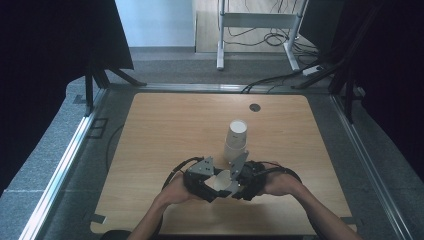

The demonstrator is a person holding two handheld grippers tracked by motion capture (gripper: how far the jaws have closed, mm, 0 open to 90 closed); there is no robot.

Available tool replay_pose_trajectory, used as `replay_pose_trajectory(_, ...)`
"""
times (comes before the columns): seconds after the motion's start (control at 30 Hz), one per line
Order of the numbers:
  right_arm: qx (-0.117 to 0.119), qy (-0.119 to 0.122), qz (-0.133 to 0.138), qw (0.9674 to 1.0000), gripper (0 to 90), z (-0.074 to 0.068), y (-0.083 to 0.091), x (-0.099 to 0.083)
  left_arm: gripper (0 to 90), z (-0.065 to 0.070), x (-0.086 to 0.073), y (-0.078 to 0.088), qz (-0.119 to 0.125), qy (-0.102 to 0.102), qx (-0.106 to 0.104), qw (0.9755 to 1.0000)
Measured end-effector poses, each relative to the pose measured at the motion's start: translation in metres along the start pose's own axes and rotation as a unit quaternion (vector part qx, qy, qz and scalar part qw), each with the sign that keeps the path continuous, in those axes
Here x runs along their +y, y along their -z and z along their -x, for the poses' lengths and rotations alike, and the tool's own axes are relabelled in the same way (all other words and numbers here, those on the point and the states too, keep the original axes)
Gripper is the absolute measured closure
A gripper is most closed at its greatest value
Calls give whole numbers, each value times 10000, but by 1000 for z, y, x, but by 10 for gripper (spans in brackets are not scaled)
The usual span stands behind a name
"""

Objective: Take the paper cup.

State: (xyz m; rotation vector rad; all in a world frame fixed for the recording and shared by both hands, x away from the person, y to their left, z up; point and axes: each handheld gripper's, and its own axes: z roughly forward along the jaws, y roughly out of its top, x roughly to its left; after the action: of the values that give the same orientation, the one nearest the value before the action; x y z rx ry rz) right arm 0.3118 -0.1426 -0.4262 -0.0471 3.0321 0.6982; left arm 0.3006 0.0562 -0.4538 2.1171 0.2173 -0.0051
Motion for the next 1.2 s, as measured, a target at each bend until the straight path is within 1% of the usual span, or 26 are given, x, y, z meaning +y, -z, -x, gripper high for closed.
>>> replay_pose_trajectory(0.03,18,-60,146,9999,375,0,1,-3,270,-1,0,1,38,28,1,10000)
replay_pose_trajectory(0.1,-43,-177,383,9991,374,-1,2,-8,246,-1,1,2,90,75,21,9999)
replay_pose_trajectory(0.13,-31,-233,513,9984,374,-2,2,-12,239,-1,1,3,126,94,19,9999)
replay_pose_trajectory(0.23,-101,-398,889,9952,373,-4,0,-21,222,-1,2,3,202,135,7,9997)
replay_pose_trajectory(0.27,-162,-470,1014,9936,373,-5,-1,-24,221,-1,3,3,220,138,6,9997)
replay_pose_trajectory(0.3,-174,-550,1182,9913,373,-6,-2,-27,215,-1,3,3,231,147,12,9996)
replay_pose_trajectory(0.37,-181,-618,1384,9883,372,-8,-5,-31,209,-1,4,3,276,195,24,9994)
replay_pose_trajectory(0.43,-250,-630,1552,9856,372,-11,-9,-34,209,-1,4,3,330,218,-4,9992)
replay_pose_trajectory(0.47,-235,-678,1651,9837,372,-13,-12,-35,209,-1,4,3,339,218,-8,9992)
replay_pose_trajectory(0.57,-285,-760,1859,9792,372,-15,-18,-37,211,0,4,3,373,221,-40,9991)
replay_pose_trajectory(0.73,-267,-804,2040,9753,370,-15,-24,-38,245,1,5,1,375,196,-25,9991)
replay_pose_trajectory(0.8,-254,-822,2075,9745,368,-15,-25,-38,273,2,5,0,353,172,36,9992)
replay_pose_trajectory(0.87,-234,-855,2094,9738,367,-15,-26,-39,293,2,5,1,347,162,46,9993)
replay_pose_trajectory(0.97,-233,-858,2127,9731,362,-14,-27,-40,313,2,6,0,326,127,63,9994)
replay_pose_trajectory(1.07,-196,-910,2135,9725,350,-14,-28,-40,323,3,8,0,269,78,106,9996)
replay_pose_trajectory(1.13,-187,-997,2121,9720,318,-13,-28,-41,327,4,10,0,256,85,149,9995)
replay_pose_trajectory(1.2,-280,-1113,2124,9704,265,-12,-28,-43,328,4,12,2,230,77,231,9994)
